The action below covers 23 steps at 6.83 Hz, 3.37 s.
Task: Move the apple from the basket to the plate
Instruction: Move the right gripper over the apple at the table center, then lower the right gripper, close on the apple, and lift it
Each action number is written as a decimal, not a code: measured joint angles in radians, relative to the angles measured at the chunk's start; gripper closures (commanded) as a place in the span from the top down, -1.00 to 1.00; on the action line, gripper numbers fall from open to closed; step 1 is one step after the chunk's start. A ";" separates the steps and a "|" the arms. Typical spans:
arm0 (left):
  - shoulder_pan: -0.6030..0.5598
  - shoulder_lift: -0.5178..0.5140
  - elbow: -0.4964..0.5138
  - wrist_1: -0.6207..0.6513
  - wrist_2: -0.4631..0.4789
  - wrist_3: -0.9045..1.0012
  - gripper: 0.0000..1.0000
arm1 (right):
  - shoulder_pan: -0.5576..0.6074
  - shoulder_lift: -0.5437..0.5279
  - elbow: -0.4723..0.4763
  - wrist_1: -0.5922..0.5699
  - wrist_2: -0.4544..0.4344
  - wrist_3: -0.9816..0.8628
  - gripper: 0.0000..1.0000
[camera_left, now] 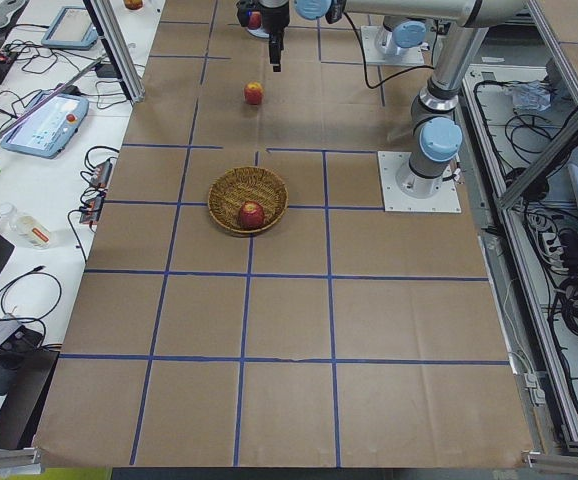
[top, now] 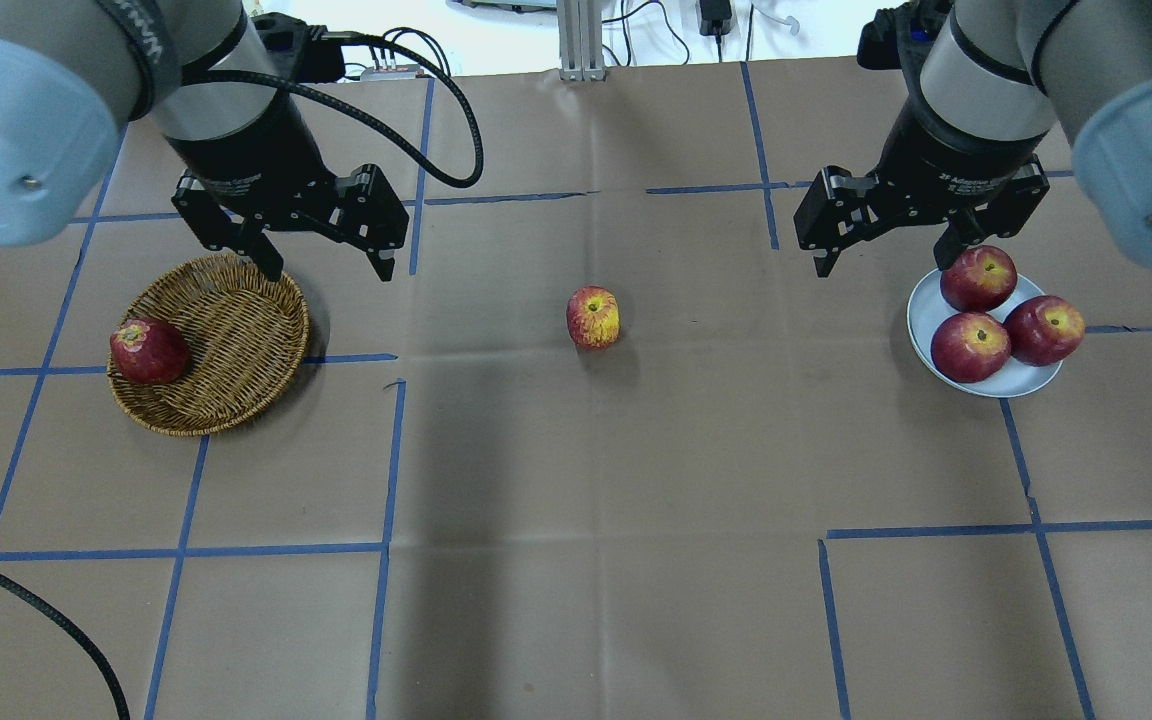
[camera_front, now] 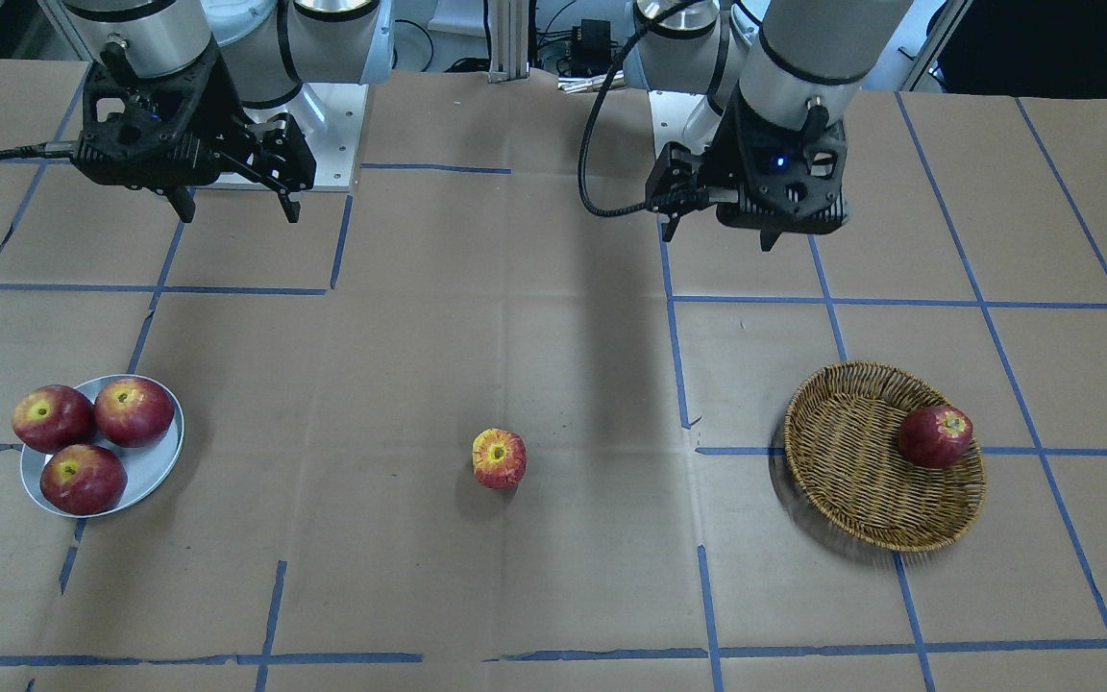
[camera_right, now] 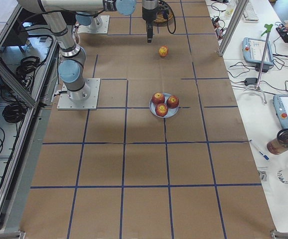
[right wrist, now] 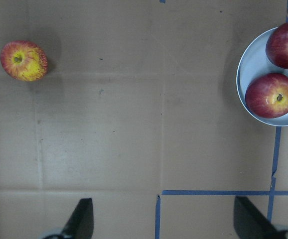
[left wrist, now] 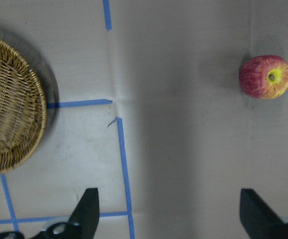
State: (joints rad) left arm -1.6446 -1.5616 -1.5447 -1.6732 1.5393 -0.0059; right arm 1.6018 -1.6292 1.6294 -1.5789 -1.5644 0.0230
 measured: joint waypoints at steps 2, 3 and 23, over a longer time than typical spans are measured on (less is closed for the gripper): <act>0.011 0.038 -0.006 -0.050 0.002 0.003 0.99 | 0.099 0.111 -0.100 -0.005 -0.005 0.107 1.00; 0.030 0.040 -0.005 -0.051 0.001 0.003 0.99 | 0.167 0.184 -0.158 -0.018 -0.009 0.175 1.00; 0.093 0.020 -0.005 -0.047 0.000 0.074 0.99 | 0.352 0.614 -0.128 -0.543 -0.093 0.385 0.12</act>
State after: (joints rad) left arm -1.5518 -1.5419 -1.5492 -1.7199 1.5392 0.0682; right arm 1.9542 -1.0151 1.5016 -2.1215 -1.6579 0.4078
